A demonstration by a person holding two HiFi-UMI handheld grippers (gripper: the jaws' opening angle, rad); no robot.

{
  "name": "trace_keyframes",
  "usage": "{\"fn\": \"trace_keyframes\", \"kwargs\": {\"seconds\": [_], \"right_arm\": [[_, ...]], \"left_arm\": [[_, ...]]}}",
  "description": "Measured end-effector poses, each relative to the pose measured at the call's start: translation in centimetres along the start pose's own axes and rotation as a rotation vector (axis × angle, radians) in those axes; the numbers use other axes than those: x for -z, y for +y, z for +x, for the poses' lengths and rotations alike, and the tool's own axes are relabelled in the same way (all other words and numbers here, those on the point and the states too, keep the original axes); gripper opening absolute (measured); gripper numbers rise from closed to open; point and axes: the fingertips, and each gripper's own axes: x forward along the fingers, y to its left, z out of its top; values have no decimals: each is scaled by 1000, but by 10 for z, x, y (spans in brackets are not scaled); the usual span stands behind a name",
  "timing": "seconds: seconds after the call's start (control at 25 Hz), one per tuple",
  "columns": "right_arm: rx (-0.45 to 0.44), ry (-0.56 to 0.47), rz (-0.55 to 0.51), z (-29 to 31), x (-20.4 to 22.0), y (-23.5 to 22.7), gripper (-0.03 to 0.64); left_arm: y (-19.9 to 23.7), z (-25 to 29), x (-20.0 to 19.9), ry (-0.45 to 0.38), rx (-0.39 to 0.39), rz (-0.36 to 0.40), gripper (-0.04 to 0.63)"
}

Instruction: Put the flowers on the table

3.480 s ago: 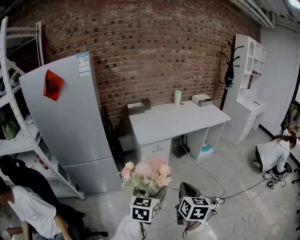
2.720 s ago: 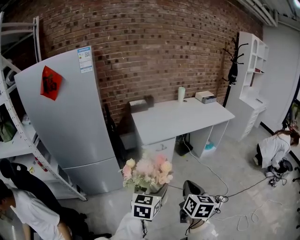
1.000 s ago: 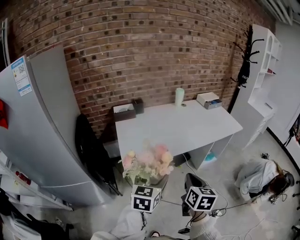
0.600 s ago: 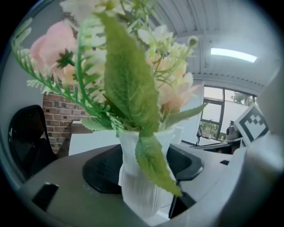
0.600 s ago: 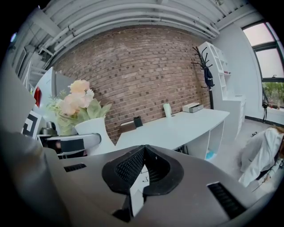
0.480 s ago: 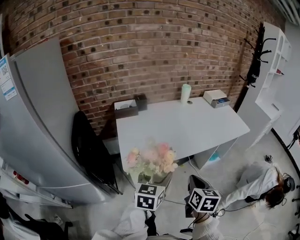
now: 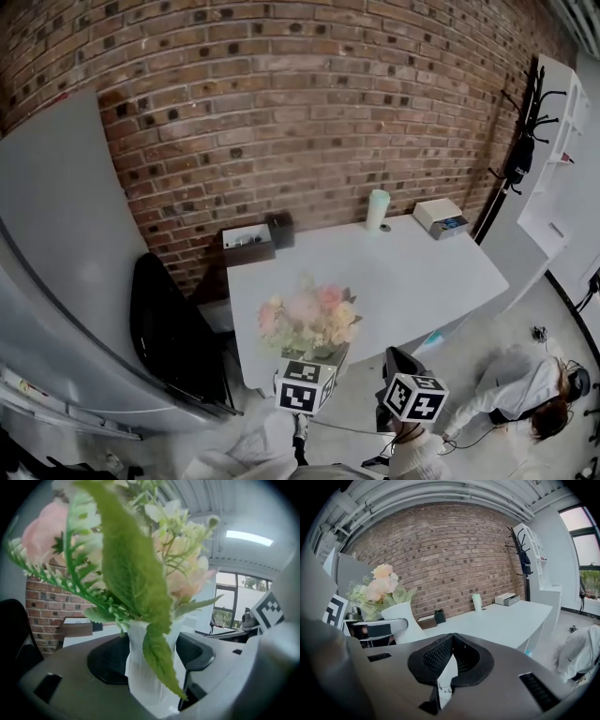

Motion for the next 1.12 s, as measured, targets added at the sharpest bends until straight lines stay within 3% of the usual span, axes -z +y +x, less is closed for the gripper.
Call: {"fn": "trace_keyframes", "kwargs": {"seconds": [0.72, 1.12], "right_arm": [[-31, -10, 33, 151, -68, 9, 23], [27, 29, 112, 171, -53, -28, 23]], "left_arm": [[99, 104, -59, 3, -14, 46, 316], [123, 146, -59, 23, -25, 32, 314]]}}
